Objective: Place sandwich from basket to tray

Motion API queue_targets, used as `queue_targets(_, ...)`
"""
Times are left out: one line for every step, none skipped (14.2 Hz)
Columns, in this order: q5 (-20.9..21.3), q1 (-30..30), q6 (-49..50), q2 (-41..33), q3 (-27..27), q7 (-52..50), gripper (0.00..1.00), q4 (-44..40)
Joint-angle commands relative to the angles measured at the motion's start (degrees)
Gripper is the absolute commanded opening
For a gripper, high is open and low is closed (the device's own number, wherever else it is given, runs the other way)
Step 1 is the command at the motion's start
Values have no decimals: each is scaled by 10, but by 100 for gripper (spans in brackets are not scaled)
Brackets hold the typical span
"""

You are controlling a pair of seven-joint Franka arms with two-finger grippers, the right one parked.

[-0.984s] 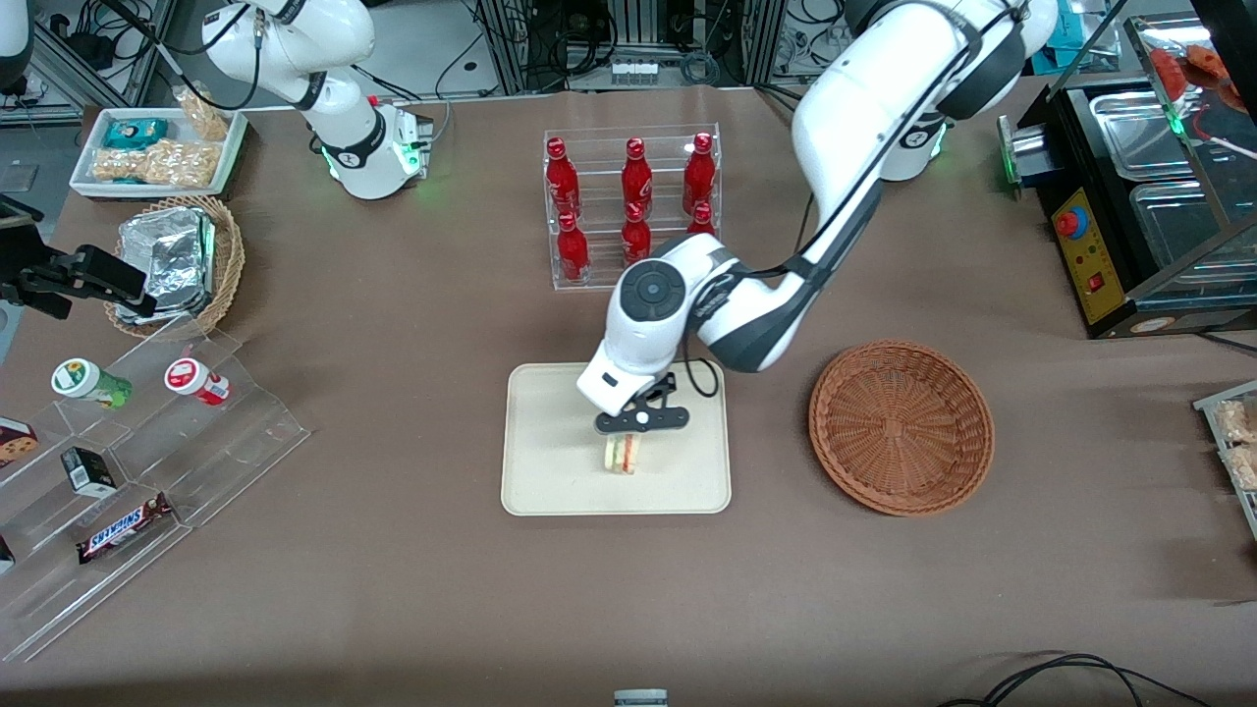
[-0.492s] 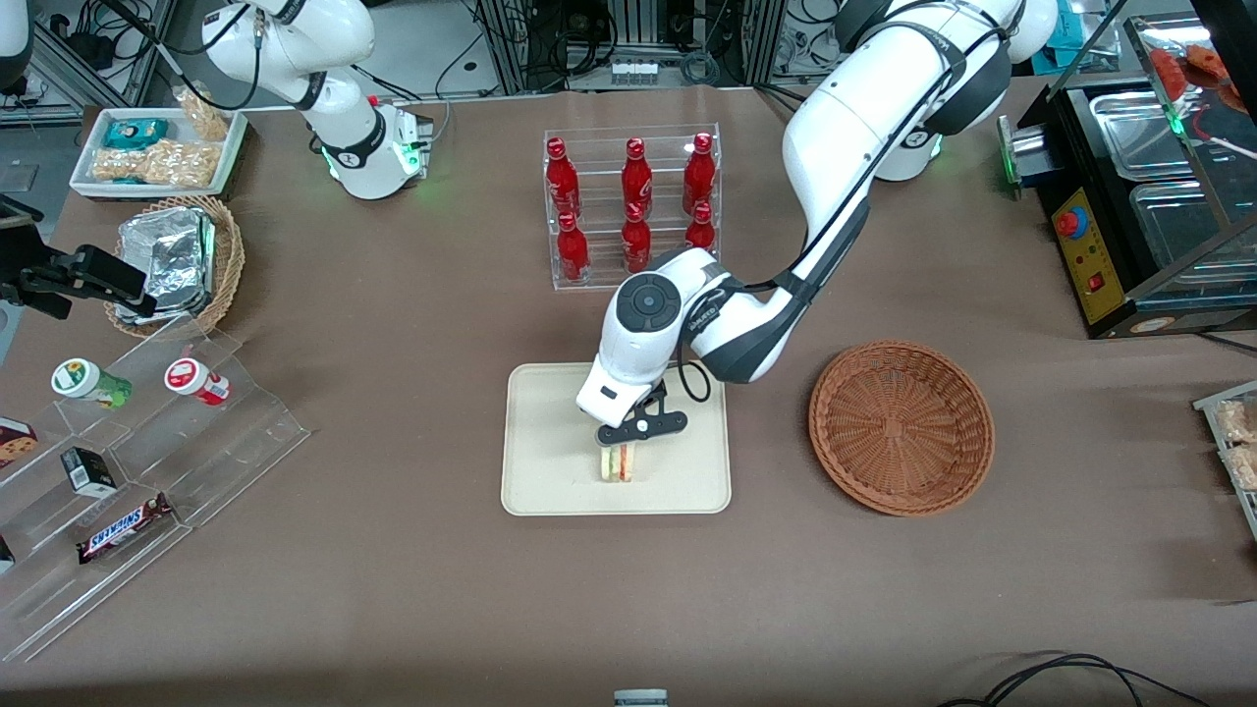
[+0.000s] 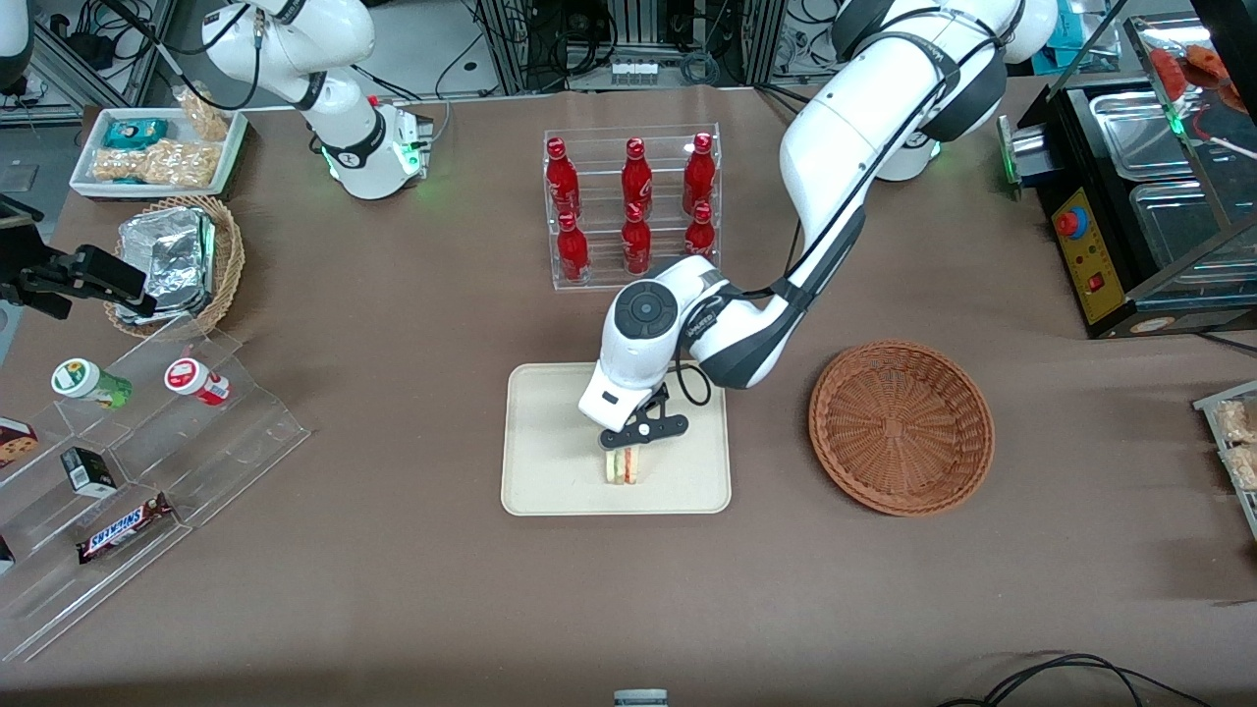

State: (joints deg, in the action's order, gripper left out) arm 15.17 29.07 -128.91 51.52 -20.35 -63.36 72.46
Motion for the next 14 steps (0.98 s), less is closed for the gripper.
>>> queue_targets(9,7,-18,12,2,-13,26,-17)
queue_targets(6,7,-18,12,1,-15,47,-16)
queue_targets(5,6,-18,10,1,-19,77,-16)
queue_targets(4,4,-12,3,1,-20,100,-16)
queue_targets(1,1,-5,-12,0,-26,100,-16)
queue_targets(-4,-2,23,-35,0,-26,100,-16)
queue_targets(-3,-1,69,-63,1,-27,100,-16)
queue_targets(-4,-2,100,-91,0,-26,100,-14)
queue_targets(-5,-3,139,-127,0,-26,100,-6)
queue_targets(-4,-9,175,-157,1,-24,100,2)
queue_targets(-3,-11,206,-185,1,-19,100,6)
queue_targets(-2,-18,229,-209,2,-18,100,14)
queue_targets(-3,-29,250,-229,2,-17,100,19)
queue_targets(-3,-36,266,-241,3,-19,100,26)
